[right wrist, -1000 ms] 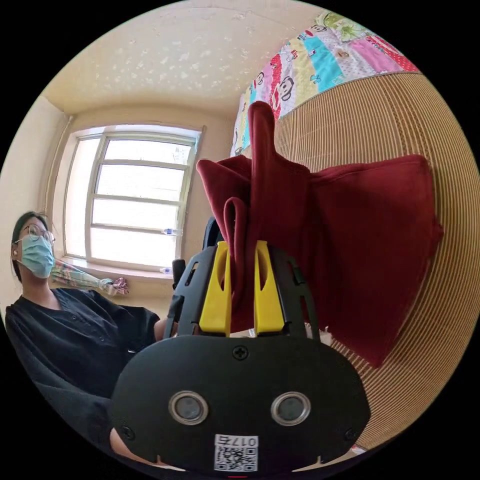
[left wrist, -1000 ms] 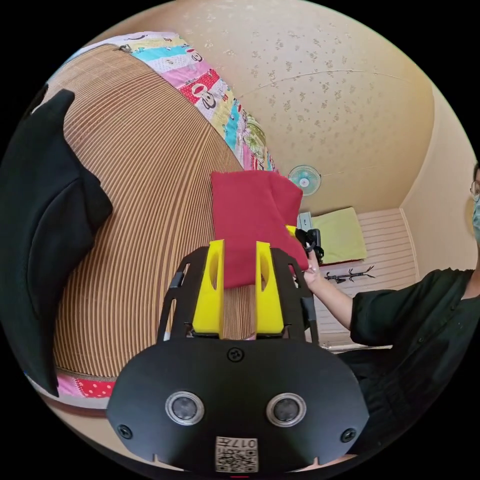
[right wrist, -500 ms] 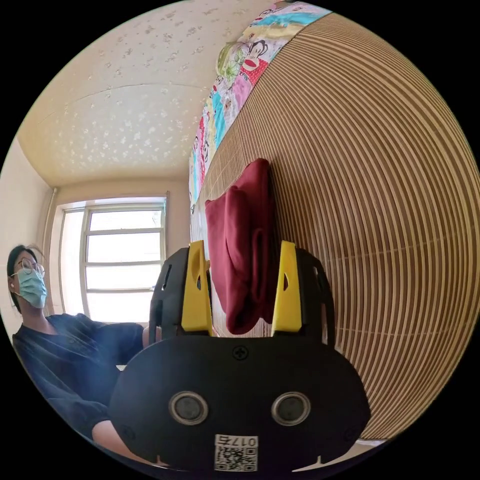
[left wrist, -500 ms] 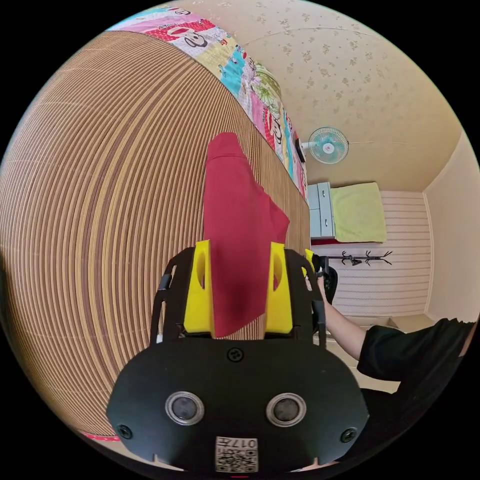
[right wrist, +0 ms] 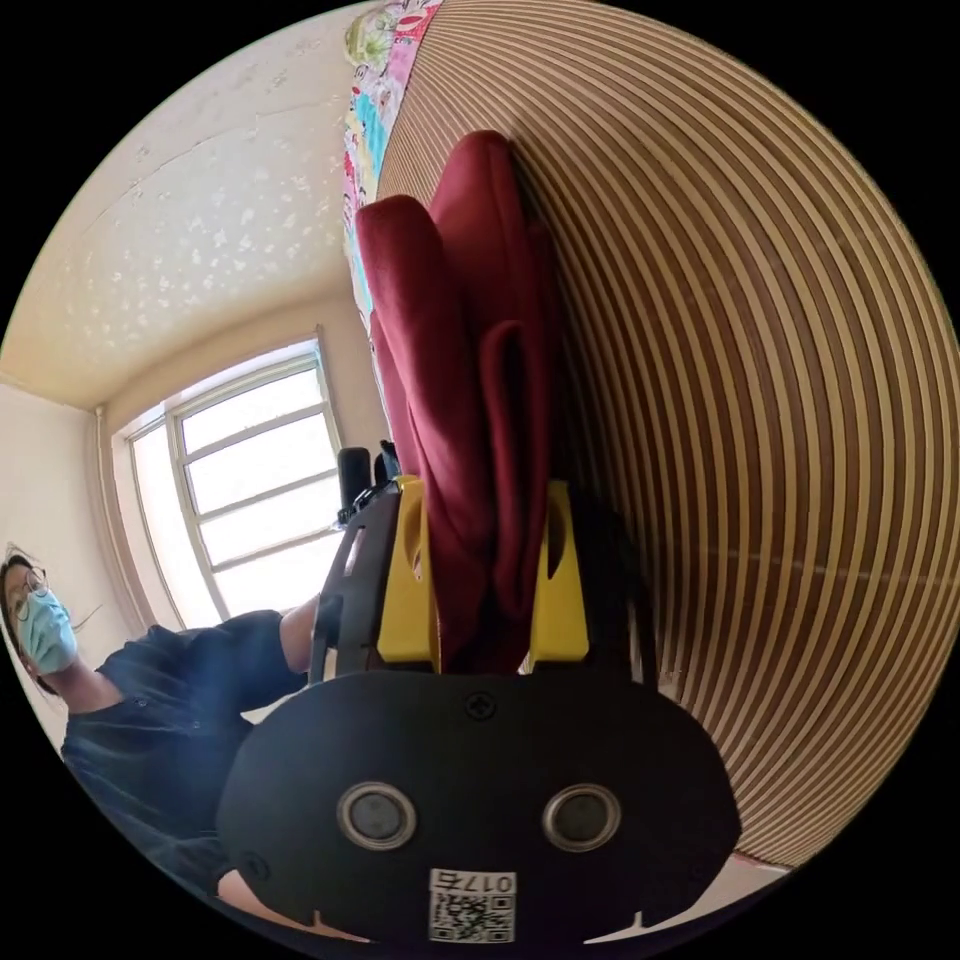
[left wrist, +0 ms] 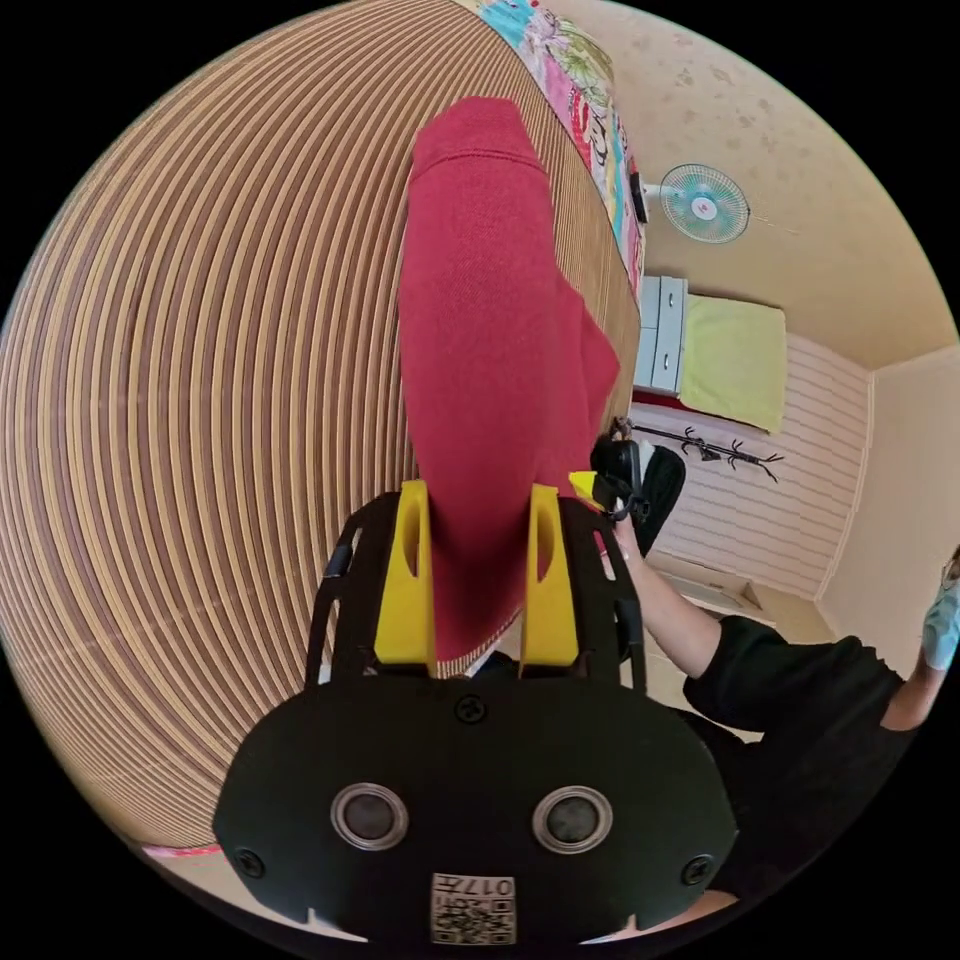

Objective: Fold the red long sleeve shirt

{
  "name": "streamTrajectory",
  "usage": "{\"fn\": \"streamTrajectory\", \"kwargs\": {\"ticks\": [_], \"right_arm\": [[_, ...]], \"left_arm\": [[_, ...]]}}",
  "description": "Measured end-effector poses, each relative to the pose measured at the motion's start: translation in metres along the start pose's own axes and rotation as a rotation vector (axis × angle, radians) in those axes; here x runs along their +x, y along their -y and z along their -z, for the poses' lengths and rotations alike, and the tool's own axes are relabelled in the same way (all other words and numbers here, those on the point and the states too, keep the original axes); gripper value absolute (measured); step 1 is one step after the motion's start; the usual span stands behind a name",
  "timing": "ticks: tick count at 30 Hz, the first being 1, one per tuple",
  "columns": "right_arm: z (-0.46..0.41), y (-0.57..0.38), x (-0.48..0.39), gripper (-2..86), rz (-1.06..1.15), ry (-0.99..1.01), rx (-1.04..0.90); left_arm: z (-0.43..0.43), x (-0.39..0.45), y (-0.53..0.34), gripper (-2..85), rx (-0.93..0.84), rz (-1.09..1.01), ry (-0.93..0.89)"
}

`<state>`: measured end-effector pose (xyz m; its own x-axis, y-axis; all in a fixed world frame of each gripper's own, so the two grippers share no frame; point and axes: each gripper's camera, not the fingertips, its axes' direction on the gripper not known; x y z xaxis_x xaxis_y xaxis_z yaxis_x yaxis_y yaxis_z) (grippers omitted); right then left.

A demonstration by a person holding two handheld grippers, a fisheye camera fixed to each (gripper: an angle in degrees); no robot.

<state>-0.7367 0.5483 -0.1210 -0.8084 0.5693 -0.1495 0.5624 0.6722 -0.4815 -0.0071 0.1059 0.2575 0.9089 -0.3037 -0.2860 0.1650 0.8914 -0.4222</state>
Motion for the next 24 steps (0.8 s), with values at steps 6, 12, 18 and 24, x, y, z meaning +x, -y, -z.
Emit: {"fn": "streamTrajectory", "kwargs": {"ticks": [6,12,18,24], "right_arm": [[0.013,-0.098,-0.05,13.4,-0.078,0.15,0.068],[0.101,-0.166,-0.154,12.5,0.091,0.172,0.161],[0.257,-0.259,-0.276,12.5,0.365,0.014,0.303],[0.377,-0.345,-0.326,13.7,0.351,-0.27,0.433]], "left_arm": [[-0.011,0.068,-0.045,12.2,0.009,-0.043,-0.072],[-0.061,0.207,-0.031,11.9,-0.057,-0.262,-0.148],[-0.193,0.395,-0.019,12.0,-0.127,-0.565,-0.253],[-0.388,0.499,0.004,12.5,-0.311,-0.616,-0.181]]}}
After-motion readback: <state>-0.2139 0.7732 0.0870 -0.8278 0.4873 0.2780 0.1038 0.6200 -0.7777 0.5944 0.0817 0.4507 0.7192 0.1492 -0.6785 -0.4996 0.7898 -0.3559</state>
